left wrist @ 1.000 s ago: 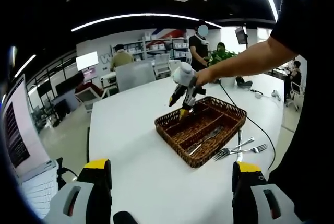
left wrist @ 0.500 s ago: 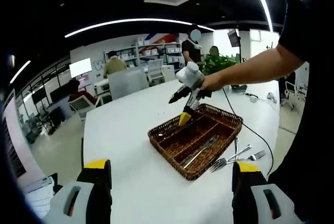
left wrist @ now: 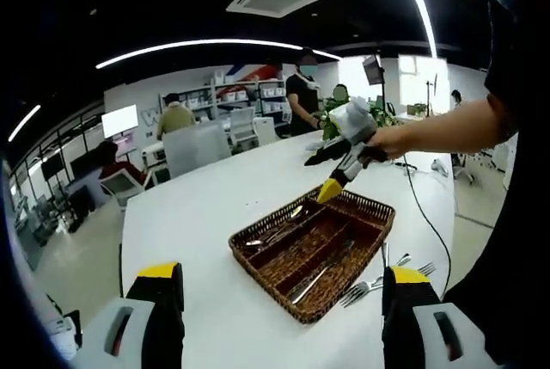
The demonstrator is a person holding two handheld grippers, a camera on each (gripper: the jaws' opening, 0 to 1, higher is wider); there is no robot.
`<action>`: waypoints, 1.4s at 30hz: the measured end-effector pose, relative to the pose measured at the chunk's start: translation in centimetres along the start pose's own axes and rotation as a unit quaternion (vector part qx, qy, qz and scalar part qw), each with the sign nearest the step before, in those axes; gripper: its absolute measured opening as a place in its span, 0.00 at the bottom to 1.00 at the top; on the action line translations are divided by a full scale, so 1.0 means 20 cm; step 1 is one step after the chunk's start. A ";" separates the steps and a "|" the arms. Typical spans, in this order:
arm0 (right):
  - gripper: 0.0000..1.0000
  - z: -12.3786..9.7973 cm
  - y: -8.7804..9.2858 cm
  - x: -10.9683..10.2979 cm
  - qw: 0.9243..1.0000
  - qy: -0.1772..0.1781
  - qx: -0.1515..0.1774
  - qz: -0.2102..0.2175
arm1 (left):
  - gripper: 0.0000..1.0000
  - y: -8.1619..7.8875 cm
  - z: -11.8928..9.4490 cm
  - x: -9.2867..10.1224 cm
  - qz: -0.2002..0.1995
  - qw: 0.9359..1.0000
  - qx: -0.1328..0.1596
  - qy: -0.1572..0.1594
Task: Arrange the knives, forks, and spoons in their matching storage slots by inserting each utensil handle-first until every utensil is classified and aligned in the correct compartment
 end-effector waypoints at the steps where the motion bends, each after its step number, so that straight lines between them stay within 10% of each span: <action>1: 0.99 -0.05 0.01 0.00 1.000 0.010 0.008 0.010 | 1.00 0.00 0.01 0.01 0.002 1.000 0.000 0.001; 27: 0.99 -0.78 0.32 -0.18 0.992 0.101 0.043 0.065 | 1.00 -0.06 0.03 0.10 -0.015 0.999 0.030 -0.001; 42: 0.99 -0.90 0.34 -0.20 0.992 0.102 0.050 0.054 | 1.00 -0.02 -0.02 0.11 -0.017 0.999 0.023 -0.015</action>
Point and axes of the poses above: the point that each gripper's makers call its tool centre point, and the gripper's own axes: z roughly forward along the fingers, x roughly to its right, y roughly out of its underside, the point moved 8 cm from there along -z, roughly backward along the fingers, and after that the axes turned 1 degree about -y, right-handed, at the moved point
